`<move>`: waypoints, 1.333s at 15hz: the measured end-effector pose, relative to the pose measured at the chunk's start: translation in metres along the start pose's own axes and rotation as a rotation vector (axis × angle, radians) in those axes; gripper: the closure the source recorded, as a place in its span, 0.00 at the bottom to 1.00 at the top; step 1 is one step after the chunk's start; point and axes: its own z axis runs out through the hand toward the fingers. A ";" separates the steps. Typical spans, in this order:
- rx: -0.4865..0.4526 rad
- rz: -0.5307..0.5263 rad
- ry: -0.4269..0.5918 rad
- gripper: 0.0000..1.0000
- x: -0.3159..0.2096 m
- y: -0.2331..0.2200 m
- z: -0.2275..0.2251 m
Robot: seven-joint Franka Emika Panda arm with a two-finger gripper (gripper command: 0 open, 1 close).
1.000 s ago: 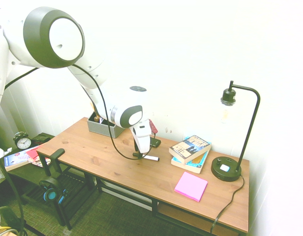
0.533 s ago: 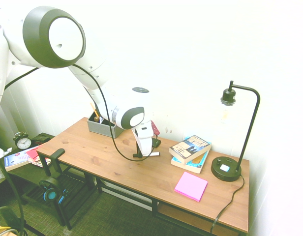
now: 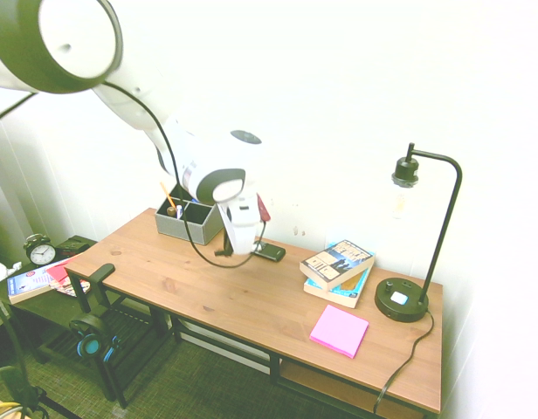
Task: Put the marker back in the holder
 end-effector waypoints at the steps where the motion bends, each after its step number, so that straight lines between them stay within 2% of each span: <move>1: 0.003 -0.011 -0.072 1.00 -0.025 -0.003 -0.026; 2: 0.009 -0.019 -0.148 1.00 -0.048 -0.009 -0.043; 4: 0.020 -0.025 -0.290 1.00 -0.076 -0.027 -0.046; 8: -0.053 -0.008 -0.543 1.00 -0.096 -0.045 0.011; 11: -0.071 0.038 -0.608 1.00 -0.094 -0.051 0.042; 14: -0.078 0.065 -0.621 1.00 -0.078 -0.055 0.065; 15: -0.075 0.067 -0.621 0.00 -0.071 -0.056 0.073; 20: -0.052 0.065 -0.619 0.00 -0.049 -0.062 0.089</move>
